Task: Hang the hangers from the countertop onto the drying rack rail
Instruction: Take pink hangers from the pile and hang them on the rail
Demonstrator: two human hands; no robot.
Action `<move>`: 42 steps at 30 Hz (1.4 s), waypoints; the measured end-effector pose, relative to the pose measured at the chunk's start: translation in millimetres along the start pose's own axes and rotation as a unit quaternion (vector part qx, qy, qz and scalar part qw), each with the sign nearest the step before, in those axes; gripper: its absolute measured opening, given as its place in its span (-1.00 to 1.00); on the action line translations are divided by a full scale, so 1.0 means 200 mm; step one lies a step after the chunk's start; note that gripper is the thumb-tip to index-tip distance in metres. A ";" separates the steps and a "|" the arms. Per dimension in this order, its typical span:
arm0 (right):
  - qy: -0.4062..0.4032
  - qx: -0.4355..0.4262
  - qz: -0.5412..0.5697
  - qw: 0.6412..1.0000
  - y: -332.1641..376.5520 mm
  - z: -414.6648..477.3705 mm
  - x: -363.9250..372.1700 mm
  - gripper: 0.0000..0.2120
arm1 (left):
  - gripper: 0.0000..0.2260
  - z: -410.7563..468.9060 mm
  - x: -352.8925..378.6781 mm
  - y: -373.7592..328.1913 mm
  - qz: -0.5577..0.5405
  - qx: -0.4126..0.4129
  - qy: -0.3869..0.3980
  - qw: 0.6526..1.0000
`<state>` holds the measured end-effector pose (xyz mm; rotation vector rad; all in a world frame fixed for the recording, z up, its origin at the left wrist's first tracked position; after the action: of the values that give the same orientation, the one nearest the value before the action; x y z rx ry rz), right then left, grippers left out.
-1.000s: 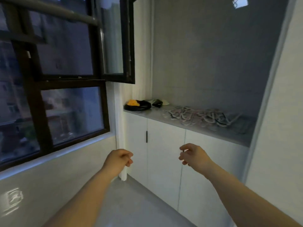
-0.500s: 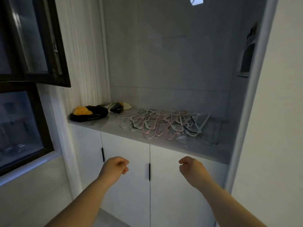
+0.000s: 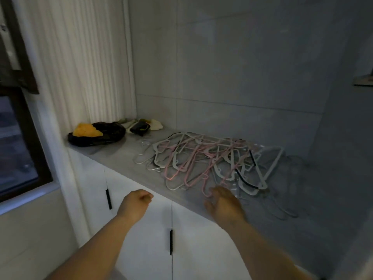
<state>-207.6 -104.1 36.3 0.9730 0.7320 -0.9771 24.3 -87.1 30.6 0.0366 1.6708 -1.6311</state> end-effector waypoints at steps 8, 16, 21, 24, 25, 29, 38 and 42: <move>0.043 -0.030 -0.057 0.997 -0.07 0.14 0.17 -0.28 | -0.82 0.21 0.23 -0.15 0.064 0.054 -0.048 0.995; 0.062 -0.035 -0.010 0.997 -0.09 0.15 0.20 0.05 | -0.82 0.43 0.42 -0.25 0.120 0.020 -0.001 0.993; 0.034 -0.003 -0.041 0.999 -0.10 0.16 0.20 -0.40 | -0.59 0.50 0.51 -0.18 0.081 -0.051 0.000 0.995; 0.017 -0.029 -0.037 0.999 -0.08 0.16 0.20 -0.31 | -0.67 0.51 0.50 -0.18 0.137 -0.064 -0.004 0.989; 0.021 -0.027 -0.046 0.998 -0.09 0.16 0.20 -0.33 | -0.69 0.51 0.50 -0.18 0.141 -0.067 -0.014 0.988; 0.020 -0.010 -0.026 0.999 -0.10 0.16 0.23 -0.49 | -0.72 0.53 0.43 -0.22 0.073 -0.096 -0.066 0.991; 0.005 -0.006 -0.063 0.998 -0.09 0.16 0.19 -0.37 | -0.71 0.43 0.25 -0.32 -0.274 -0.142 -0.085 0.948; 0.067 0.003 -0.030 0.997 -0.11 0.14 0.22 -0.42 | -0.71 0.39 0.15 -0.32 -0.269 -0.092 -0.115 0.952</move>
<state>-207.8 -149.1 2.5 1.0341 0.8746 -0.9736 8.1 -178.9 78.7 -0.7333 1.7293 -1.7671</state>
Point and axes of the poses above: each hand's wrist, its own z-axis towards the middle knuckle, its own x-axis out of the palm, y = z × x, the point moved 3 cm from there along z, towards the middle knuckle, and after that the axes turned 14 degrees about -y, right-handed, at the moved point
